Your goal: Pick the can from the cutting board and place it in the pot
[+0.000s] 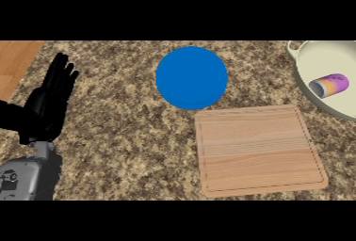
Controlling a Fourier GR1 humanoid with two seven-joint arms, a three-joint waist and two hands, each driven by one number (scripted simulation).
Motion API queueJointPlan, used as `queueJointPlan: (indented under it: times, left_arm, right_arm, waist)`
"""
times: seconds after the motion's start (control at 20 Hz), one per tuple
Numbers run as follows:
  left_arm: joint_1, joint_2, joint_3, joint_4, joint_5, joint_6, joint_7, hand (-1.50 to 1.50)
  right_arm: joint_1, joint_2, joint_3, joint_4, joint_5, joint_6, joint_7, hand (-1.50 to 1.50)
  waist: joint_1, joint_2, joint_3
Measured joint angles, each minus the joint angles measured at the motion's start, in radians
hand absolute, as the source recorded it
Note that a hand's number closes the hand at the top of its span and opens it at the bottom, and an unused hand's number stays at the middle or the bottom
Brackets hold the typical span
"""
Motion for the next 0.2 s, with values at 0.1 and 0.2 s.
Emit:
queueJointPlan:
  times: [0.1,0.2]
  left_arm:
    - [-0.002,-0.006,-0.004,0.004,-0.002,0.003,-0.003,0.00]
    - [0.000,-0.003,-0.001,0.002,0.000,0.002,-0.003,0.00]
  right_arm:
    - [0.004,-0.007,0.000,-0.011,-0.002,0.007,0.008,-1.50]
    - [0.016,-0.010,-0.001,-0.017,-0.007,0.013,0.013,-1.50]
  waist:
    - [-0.001,0.001,0.000]
    - [0.000,0.000,0.001]
